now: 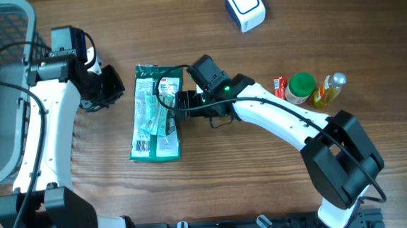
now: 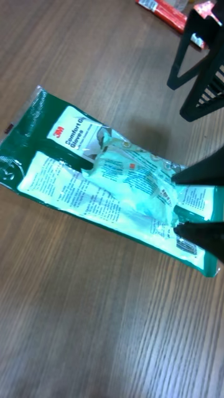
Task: Scan the item barcode
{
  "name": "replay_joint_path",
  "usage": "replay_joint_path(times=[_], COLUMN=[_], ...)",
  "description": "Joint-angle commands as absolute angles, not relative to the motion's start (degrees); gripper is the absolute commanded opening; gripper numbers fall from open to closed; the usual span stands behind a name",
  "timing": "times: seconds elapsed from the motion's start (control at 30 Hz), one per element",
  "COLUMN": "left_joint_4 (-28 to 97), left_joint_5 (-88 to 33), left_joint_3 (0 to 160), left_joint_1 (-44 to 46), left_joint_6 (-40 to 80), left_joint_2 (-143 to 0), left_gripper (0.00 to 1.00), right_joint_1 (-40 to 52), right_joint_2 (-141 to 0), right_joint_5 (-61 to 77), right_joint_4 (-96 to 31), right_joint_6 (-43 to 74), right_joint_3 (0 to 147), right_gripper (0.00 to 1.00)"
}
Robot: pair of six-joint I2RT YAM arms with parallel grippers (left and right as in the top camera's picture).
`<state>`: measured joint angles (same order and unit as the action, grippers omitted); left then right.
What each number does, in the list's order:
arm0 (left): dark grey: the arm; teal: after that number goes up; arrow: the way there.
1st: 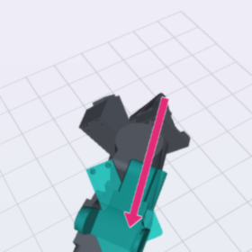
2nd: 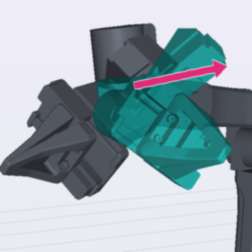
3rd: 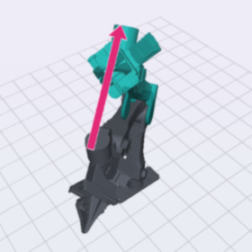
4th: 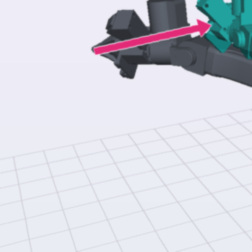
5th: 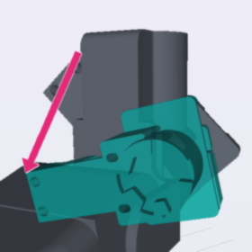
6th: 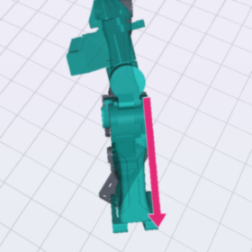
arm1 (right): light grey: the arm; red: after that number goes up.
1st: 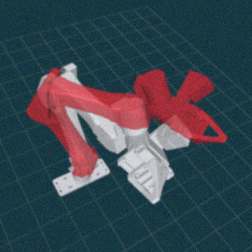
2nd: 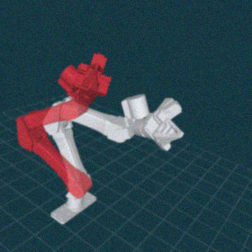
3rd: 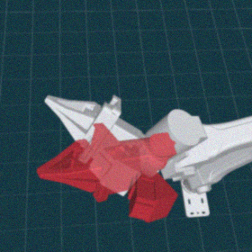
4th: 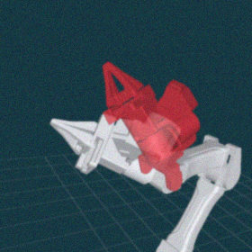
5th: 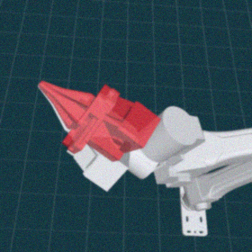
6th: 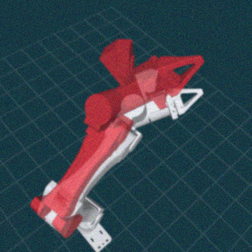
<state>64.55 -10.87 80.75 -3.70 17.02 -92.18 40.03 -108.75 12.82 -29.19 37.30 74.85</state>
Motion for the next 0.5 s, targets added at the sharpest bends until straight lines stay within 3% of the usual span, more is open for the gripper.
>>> replay_joint_path(times=[0.0, 0.33, 0.47], left_joint_4=[64.86, 58.26, 56.40], left_joint_5=[-12.12, -11.92, -8.56], left_joint_3=[76.90, 67.44, 67.44], left_joint_1=[-3.42, -1.19, 1.56], left_joint_6=[17.15, 17.12, 17.12], left_joint_2=[-91.90, -91.92, -91.94], left_gripper=[0.04, 0.04, 0.20], right_joint_1=[39.92, 39.92, 39.92], right_joint_2=[-108.33, -108.33, -108.33], right_joint_5=[11.62, 11.62, 11.62], right_joint_4=[-29.50, -29.65, -29.65], right_joint_6=[37.54, 37.56, 37.52], right_joint_3=[75.64, 75.64, 75.64], right_gripper=[1.00, 1.00, 1.00])
